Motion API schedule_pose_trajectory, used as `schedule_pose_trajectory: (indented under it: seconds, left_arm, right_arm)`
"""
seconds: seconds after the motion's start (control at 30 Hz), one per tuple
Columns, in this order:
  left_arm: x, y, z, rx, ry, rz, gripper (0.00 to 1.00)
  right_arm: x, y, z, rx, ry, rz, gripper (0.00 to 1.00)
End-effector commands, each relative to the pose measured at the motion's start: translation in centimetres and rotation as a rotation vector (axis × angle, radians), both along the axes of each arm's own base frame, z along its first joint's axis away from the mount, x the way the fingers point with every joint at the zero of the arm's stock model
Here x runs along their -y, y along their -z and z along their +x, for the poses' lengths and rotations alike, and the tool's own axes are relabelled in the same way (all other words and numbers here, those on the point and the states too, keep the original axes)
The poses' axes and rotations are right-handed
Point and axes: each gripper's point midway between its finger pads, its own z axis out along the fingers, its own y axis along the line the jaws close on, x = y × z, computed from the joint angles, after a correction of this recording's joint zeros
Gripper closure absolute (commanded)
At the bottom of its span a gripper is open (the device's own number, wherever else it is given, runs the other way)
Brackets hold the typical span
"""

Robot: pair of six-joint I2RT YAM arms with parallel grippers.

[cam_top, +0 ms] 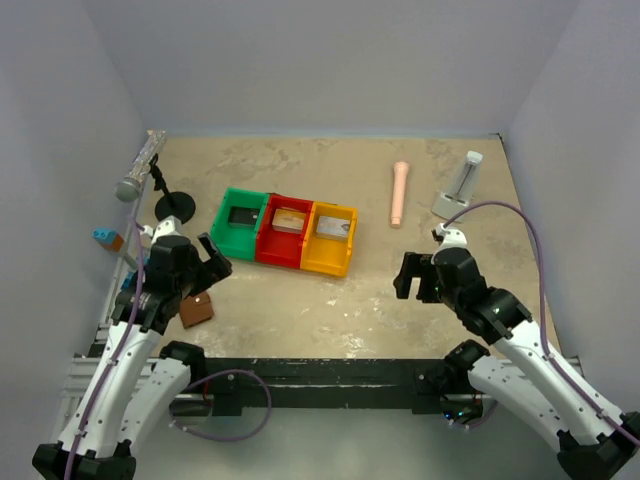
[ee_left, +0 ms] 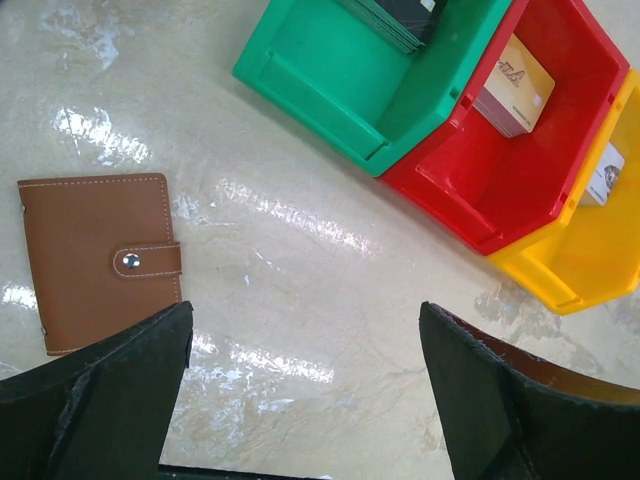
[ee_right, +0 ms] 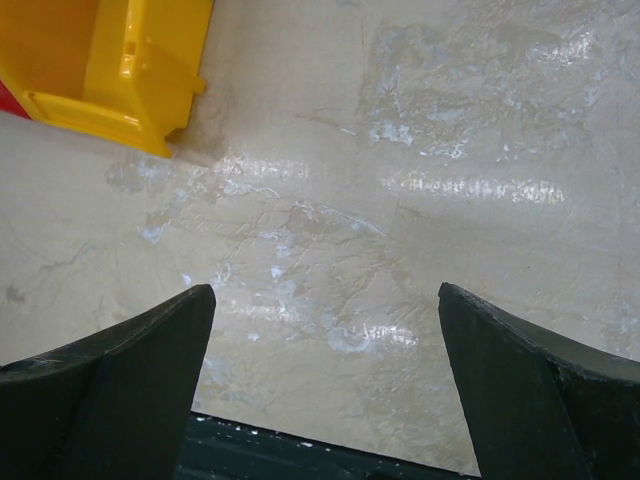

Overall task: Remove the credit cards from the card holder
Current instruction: Move the card holder to the center of the board.

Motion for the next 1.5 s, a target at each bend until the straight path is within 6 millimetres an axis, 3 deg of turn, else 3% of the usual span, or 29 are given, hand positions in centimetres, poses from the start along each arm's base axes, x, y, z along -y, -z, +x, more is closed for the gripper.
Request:
schedule_pose_trajectory:
  seconds: [0.0, 0.37, 0.57, 0.6, 0.7, 0.83, 1.0, 1.27, 1.47]
  left_arm:
    - [0.6, -0.4, 0.1, 0.023, 0.019, -0.034, 0.0]
    - [-0.4, -0.2, -0.1, 0.058, -0.056, -0.033, 0.02]
    - [-2.5, 1.8, -1.0, 0.026, -0.218, -0.017, 0.05]
    - [-2.5, 1.9, -1.0, 0.031, -0.232, -0.026, 0.01]
    - [-3.2, 2.3, -1.3, 0.016, -0.302, -0.03, 0.0]
    - [-4.9, 4.1, -3.0, -0.101, -0.448, 0.012, 0.0]
    - [-5.5, 6.5, -4.5, -0.226, -0.578, 0.016, 0.0]
    - [-7.2, 8.1, -4.3, -0.3, -0.676, 0.116, 0.0]
    - [-7.1, 9.3, -3.0, -0.402, -0.659, 0.117, 0.0]
  right_arm:
    - [-0.9, -0.9, 0.1, 0.043, -0.063, 0.027, 0.01]
    - [-1.1, -2.3, 0.0, 0.071, -0.046, 0.08, 0.01]
    - [-3.0, -2.5, 0.8, 0.072, -0.051, 0.173, 0.01]
    - [-3.6, -2.5, 0.8, 0.062, -0.081, 0.185, 0.01]
    - [-4.9, -2.5, 0.4, 0.023, -0.153, 0.191, 0.01]
    - [-5.2, -1.6, 1.0, -0.01, -0.16, 0.163, 0.01]
    - [-7.1, -0.7, 1.0, -0.042, -0.222, 0.215, 0.01]
    - [-8.5, 0.3, 0.5, -0.076, -0.272, 0.273, 0.02]
    - [-8.7, -0.7, 0.0, -0.046, -0.313, 0.286, 0.02]
